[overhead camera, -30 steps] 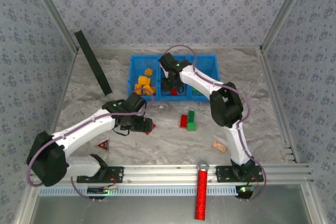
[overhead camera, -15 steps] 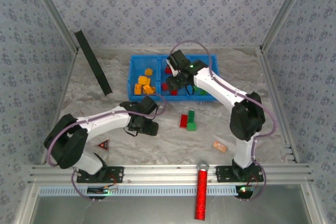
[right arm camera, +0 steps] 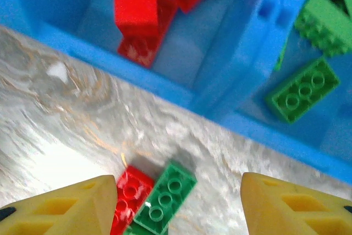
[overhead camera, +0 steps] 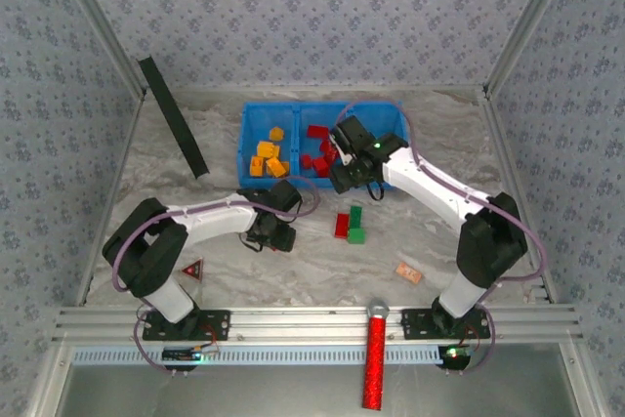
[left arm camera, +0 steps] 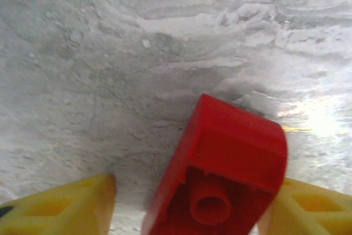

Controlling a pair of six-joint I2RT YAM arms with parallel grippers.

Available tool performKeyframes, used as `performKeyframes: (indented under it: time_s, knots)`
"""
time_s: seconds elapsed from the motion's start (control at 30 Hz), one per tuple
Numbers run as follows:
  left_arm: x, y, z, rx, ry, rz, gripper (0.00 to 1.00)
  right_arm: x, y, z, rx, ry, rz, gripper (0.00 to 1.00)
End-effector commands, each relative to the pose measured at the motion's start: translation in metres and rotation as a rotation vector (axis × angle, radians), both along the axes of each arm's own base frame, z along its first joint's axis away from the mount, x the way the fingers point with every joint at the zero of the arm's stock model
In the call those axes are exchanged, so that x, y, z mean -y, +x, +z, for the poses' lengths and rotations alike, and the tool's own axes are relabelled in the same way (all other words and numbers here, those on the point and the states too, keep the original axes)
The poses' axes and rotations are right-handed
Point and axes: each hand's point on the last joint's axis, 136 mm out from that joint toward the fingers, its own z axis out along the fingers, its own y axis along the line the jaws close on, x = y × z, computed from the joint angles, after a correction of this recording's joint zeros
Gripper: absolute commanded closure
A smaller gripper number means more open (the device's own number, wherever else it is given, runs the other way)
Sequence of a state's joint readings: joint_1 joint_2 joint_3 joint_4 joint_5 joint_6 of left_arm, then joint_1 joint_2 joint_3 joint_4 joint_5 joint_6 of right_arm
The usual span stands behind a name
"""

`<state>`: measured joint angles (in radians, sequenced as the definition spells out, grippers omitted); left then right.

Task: Sort the legos into containers by color
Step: Pick up the lego from the center of the table, then place the lego in the container.

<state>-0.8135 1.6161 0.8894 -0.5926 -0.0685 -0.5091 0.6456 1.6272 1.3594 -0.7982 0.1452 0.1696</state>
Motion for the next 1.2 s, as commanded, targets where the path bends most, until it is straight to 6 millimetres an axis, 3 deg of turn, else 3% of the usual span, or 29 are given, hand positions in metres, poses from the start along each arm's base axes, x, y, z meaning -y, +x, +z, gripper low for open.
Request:
performKeyframes:
  time_s: [0.0,0.2,0.33,0.43,0.53,0.83,0.97,1.17]
  knots:
    - [0.010,0.005,-0.002,0.006,-0.012,-0.033,0.42,0.024,-0.017,-0.004,-0.022,-0.011,-0.081,0.37]
    - [0.013,0.003,-0.007,-0.022,-0.010,-0.042,0.65,0.051,-0.050,-0.024,-0.086,-0.018,-0.166,0.37]
    - [0.016,0.004,-0.004,-0.023,-0.016,-0.049,0.75,0.061,-0.071,-0.034,-0.118,0.007,-0.208,0.37]
    - [0.022,0.009,0.007,-0.008,-0.033,-0.056,0.79,0.066,-0.086,-0.039,-0.137,0.052,-0.244,0.36]
    - [0.035,0.022,0.030,0.031,-0.070,-0.069,0.80,0.064,-0.096,-0.043,-0.157,0.117,-0.270,0.33]
    - [0.079,0.089,0.122,0.242,-0.172,-0.099,0.81,0.055,-0.109,-0.055,-0.193,0.232,-0.302,0.29]
    - [0.090,0.124,0.135,0.313,-0.199,-0.071,0.82,0.049,-0.107,-0.055,-0.199,0.262,-0.296,0.27]
    - [0.101,0.172,0.137,0.352,-0.209,-0.034,0.82,0.046,-0.107,-0.062,-0.219,0.277,-0.294,0.23]
